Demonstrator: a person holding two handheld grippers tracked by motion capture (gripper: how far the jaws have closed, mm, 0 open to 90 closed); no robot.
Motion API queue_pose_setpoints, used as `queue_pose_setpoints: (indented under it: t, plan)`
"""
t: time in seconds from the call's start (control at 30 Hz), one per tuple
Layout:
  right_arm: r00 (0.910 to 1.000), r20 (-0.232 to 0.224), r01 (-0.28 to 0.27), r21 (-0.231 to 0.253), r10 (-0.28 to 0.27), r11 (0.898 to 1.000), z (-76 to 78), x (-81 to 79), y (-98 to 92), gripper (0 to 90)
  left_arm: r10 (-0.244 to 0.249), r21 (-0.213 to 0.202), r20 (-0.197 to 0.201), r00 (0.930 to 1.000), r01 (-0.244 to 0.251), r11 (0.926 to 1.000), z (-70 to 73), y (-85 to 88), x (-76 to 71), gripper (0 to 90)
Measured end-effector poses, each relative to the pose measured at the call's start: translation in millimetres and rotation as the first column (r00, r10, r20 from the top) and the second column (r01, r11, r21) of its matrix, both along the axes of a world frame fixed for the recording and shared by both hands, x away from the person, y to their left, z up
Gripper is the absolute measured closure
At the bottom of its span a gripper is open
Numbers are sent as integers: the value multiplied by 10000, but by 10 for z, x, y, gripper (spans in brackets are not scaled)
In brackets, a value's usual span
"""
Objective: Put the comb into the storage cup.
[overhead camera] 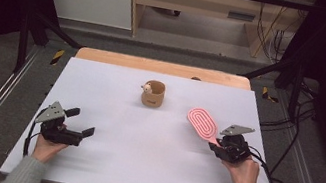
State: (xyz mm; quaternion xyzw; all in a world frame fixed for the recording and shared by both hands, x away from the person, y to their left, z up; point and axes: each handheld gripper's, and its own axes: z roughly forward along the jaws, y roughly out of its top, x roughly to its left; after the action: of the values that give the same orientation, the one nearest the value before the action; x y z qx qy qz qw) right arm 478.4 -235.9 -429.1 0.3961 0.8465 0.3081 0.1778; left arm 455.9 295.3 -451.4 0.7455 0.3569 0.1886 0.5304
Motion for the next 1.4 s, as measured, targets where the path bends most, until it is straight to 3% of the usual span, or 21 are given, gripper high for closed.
queue_pose_setpoints:
  t: [0.3, 0.77, 1.4]
  plan:
    - [9996, 186, -198, 377, 191, 9991, 48, -32, 40, 692, -57, 13, -21, 10000, 57, 10000, 0, -31, -2, 11]
    - [9977, 523, -471, 567, 441, 9973, 99, -74, 129, 692, -51, -37, -120, 9999, 50, 10000, 10, -85, 1, 11]
    - [9921, 808, -1061, 1334, 959, 9854, 130, -117, 268, 692, -37, -85, -161, 9999, 36, 10000, 44, -192, -14, 11]
